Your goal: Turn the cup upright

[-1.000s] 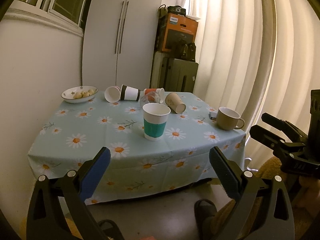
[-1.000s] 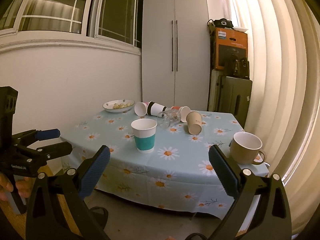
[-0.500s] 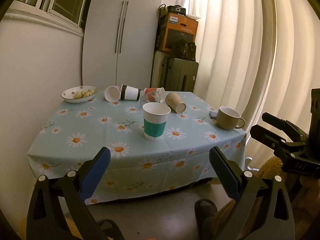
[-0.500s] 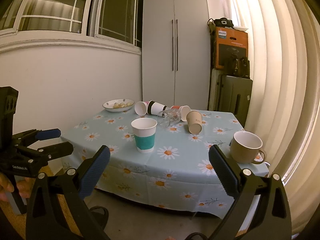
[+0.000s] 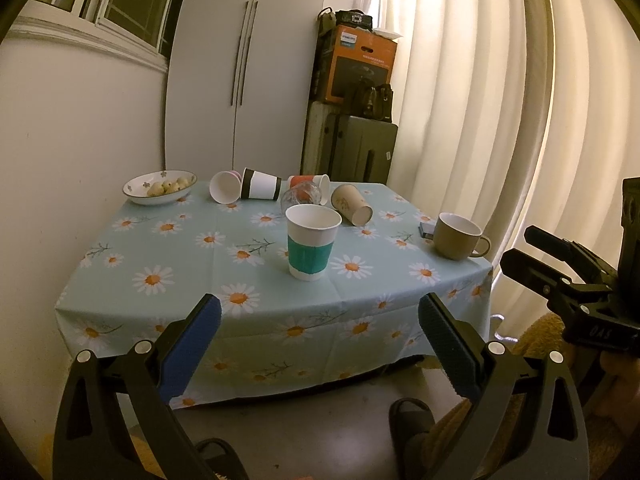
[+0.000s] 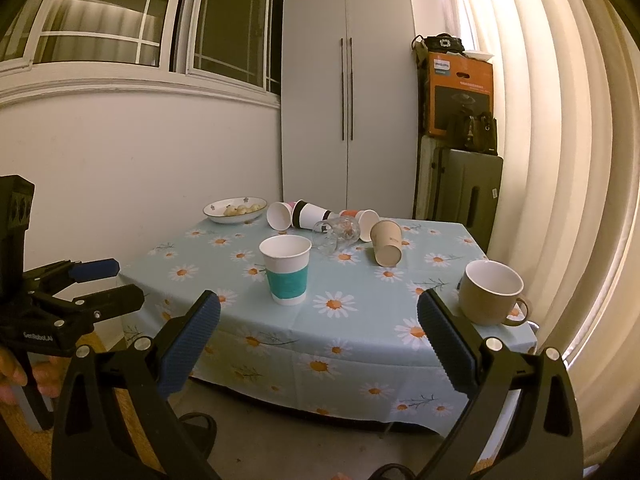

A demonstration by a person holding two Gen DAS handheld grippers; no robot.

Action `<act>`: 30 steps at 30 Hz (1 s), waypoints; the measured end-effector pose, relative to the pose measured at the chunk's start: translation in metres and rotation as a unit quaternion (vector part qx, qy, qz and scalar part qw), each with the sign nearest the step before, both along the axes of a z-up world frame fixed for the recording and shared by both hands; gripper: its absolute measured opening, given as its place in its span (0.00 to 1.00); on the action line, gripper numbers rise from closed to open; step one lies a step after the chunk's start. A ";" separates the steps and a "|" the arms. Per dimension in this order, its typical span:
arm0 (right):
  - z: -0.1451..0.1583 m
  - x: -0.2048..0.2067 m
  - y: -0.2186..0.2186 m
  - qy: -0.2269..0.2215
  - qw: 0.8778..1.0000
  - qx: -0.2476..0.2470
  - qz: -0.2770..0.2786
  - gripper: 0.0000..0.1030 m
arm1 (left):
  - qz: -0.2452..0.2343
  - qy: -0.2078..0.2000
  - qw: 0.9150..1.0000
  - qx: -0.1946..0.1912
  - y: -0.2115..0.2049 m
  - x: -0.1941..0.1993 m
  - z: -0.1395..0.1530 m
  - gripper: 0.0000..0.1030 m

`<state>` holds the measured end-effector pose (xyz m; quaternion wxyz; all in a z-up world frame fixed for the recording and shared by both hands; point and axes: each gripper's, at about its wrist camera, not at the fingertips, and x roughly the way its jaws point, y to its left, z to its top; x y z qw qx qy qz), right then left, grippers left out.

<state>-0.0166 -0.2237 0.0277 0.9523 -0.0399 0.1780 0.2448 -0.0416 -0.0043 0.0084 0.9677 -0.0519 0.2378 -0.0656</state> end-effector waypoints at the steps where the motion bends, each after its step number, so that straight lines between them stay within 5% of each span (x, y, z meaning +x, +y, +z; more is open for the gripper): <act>1: 0.000 0.000 0.000 0.000 1.000 0.000 0.000 0.95 | 0.000 0.000 1.000 0.001 0.000 0.000 0.000 0.94; 30: -0.004 0.000 -0.003 0.008 1.000 0.000 -0.003 0.95 | -0.003 0.001 1.000 0.000 0.003 0.000 -0.002 0.94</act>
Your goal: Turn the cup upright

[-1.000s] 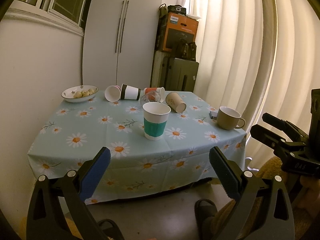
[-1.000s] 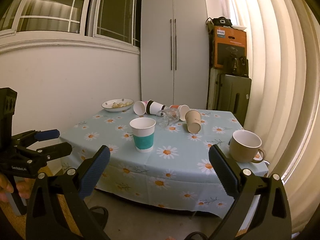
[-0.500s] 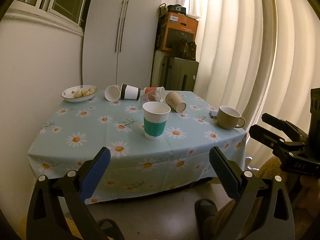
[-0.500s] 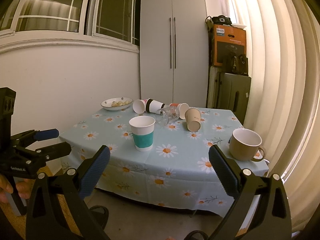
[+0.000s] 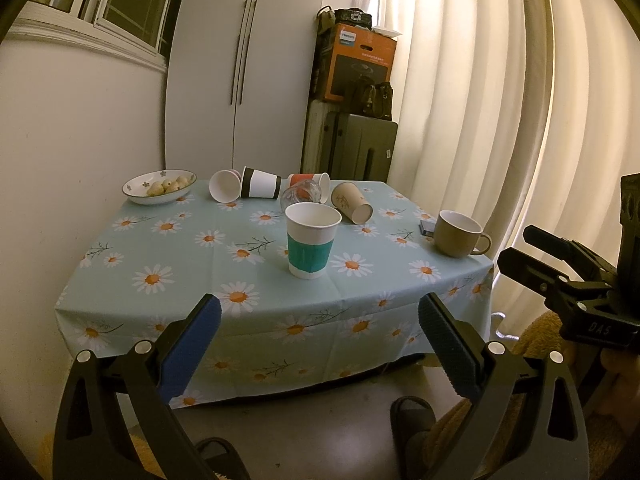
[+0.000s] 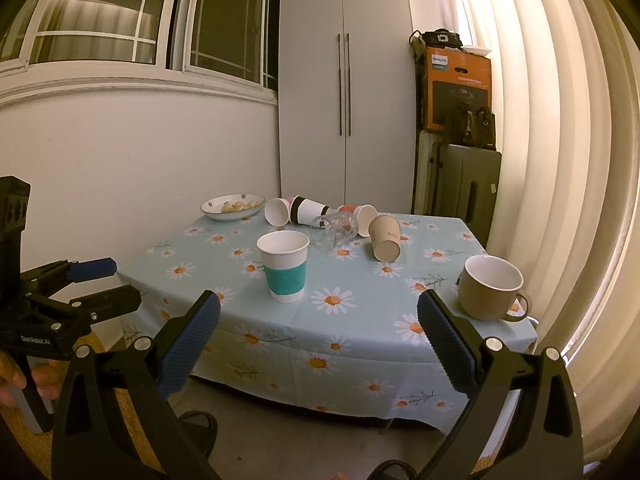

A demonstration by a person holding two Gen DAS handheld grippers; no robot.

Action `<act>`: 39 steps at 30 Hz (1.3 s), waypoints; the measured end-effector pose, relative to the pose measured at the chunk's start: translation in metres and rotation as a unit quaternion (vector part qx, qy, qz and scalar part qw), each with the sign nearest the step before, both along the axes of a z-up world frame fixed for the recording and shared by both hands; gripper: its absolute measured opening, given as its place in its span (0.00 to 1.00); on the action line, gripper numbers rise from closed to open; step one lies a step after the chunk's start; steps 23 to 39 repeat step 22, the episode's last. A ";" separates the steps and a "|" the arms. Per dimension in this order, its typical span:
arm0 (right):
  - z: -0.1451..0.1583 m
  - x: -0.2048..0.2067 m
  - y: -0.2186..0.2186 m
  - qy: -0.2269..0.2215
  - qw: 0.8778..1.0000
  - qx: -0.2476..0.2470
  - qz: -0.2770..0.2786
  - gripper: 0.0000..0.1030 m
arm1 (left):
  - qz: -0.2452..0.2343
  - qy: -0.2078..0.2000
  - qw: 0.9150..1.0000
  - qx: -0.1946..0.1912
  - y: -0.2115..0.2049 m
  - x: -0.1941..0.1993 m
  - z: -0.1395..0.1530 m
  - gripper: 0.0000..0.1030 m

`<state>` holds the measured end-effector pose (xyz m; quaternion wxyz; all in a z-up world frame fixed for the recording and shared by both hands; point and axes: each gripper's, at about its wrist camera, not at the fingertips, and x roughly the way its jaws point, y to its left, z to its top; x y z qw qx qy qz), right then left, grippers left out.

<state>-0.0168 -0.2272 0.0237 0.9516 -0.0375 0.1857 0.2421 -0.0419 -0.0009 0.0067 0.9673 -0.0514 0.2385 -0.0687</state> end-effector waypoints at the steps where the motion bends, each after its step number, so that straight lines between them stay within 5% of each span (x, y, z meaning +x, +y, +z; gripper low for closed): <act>1: 0.000 0.001 0.000 0.000 1.000 0.000 0.000 0.95 | 0.000 0.000 1.000 0.000 0.000 0.000 0.000 0.94; 39: 0.002 0.003 0.001 0.006 1.000 -0.008 0.002 0.95 | -0.007 0.007 1.000 0.010 -0.004 0.000 -0.002 0.94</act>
